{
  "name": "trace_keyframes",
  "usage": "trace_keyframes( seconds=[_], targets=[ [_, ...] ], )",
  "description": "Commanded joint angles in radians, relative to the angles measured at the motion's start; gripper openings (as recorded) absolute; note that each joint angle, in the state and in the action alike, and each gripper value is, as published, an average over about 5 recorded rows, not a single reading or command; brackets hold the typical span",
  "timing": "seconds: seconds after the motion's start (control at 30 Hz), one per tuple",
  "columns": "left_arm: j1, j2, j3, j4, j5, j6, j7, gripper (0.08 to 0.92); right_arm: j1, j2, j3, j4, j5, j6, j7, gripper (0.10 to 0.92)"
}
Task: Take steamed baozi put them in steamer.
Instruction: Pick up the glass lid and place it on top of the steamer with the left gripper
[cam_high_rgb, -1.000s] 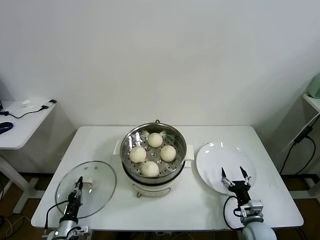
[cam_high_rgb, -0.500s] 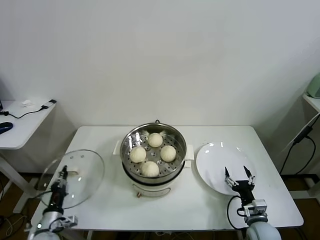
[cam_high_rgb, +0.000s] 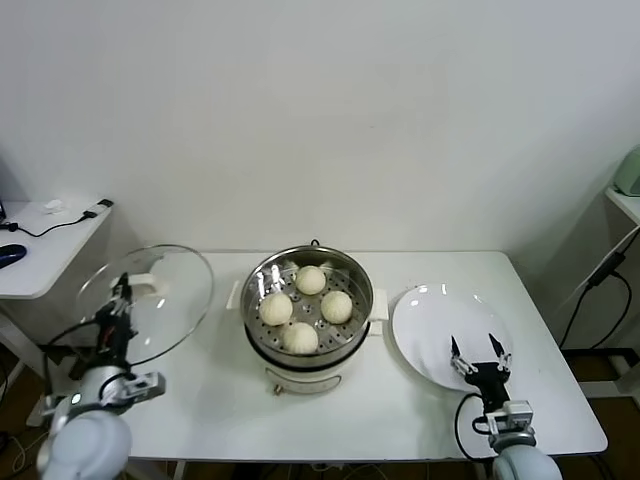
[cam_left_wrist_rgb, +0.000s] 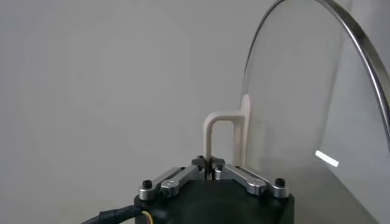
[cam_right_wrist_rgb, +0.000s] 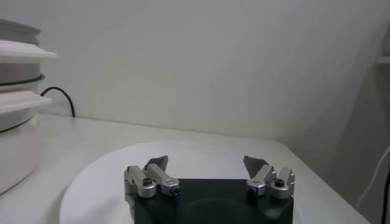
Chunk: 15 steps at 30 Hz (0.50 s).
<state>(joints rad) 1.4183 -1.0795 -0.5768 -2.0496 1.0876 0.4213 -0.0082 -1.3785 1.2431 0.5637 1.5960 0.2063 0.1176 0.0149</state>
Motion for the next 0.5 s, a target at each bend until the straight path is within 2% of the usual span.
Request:
trace_keyframes(
  seconds=[0.03, 0.23, 0.33, 0.5],
  targets=[
    [-0.229, -0.044, 0.410, -0.162, 0.240, 0.307, 0.259, 0.132, -0.006, -0.003, 0.000, 0.000, -0.007, 0.021, -0.002, 0.823],
    [-0.296, -0.189, 0.573, -0.128, 0.385, 0.350, 0.319, 0.132, -0.008, 0.000, 0.000, -0.018, -0.005, 0.051, -0.010, 0.823],
    [-0.310, -0.273, 0.635, -0.085, 0.456, 0.349, 0.321, 0.132, -0.009, 0.004, 0.000, -0.025, -0.002, 0.062, -0.010, 0.823],
    [-0.317, -0.368, 0.709, -0.011, 0.519, 0.339, 0.308, 0.132, -0.014, 0.008, 0.001, -0.033, 0.013, 0.082, -0.012, 0.823]
  ],
)
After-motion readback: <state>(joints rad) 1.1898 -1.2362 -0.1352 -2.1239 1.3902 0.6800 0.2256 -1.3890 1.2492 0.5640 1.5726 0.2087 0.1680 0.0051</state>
